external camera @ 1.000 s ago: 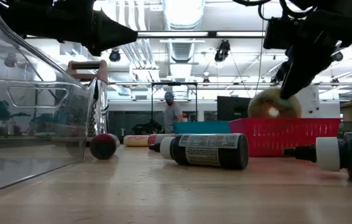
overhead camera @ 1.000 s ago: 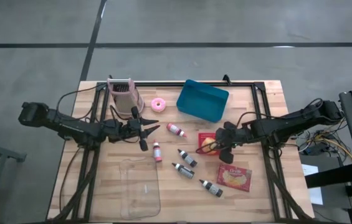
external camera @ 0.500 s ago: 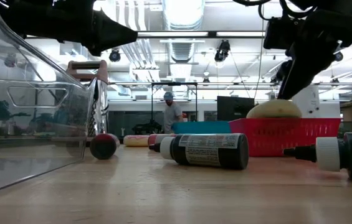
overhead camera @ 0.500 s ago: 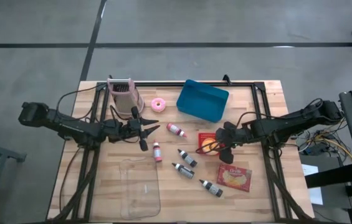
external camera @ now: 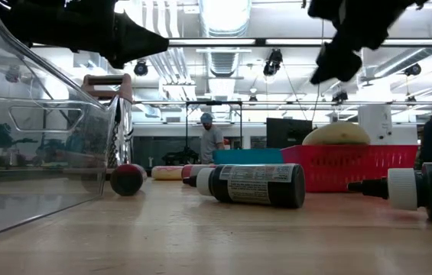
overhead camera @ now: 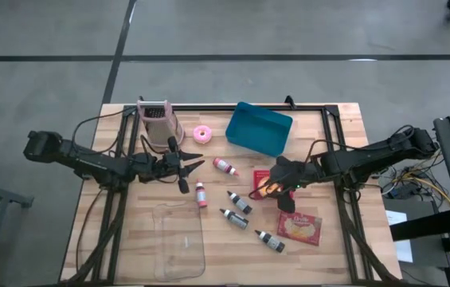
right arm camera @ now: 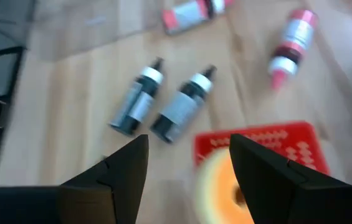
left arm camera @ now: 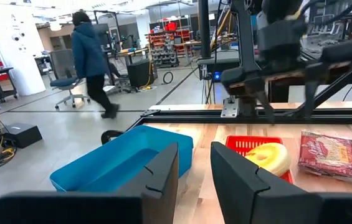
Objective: Pick & Place Food Item
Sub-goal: Put the red popcorn bag into the blue bin
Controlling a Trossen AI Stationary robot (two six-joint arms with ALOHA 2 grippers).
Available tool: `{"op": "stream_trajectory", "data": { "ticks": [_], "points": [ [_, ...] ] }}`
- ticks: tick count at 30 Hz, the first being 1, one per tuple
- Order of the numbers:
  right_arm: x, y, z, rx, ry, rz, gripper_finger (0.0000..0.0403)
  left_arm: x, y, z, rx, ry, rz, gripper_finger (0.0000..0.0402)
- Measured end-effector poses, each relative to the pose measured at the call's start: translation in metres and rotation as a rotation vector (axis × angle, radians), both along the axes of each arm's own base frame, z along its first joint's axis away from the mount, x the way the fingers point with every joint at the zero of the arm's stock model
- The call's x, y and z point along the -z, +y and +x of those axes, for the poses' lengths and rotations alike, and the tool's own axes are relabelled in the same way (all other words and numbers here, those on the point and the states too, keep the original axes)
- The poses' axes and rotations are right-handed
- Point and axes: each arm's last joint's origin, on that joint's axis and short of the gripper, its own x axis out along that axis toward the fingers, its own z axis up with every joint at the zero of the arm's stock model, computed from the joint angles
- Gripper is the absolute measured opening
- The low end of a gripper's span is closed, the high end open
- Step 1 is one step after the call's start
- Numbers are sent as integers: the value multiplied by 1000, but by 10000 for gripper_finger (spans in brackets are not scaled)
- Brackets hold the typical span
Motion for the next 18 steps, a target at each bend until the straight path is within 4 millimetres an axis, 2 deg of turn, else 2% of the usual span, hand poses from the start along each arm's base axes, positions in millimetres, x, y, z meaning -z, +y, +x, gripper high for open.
{"op": "stream_trajectory", "data": {
  "ticks": [5,14,18],
  "points": [
    [1,12,18,-57,45,33,221,0,0,0,0,0,0,97],
    [22,36,73,-98,189,1,221,2,0,-1,-4,30,5,97],
    [29,49,89,-128,278,-31,221,4,0,-1,-9,51,6,97]
  ]
}}
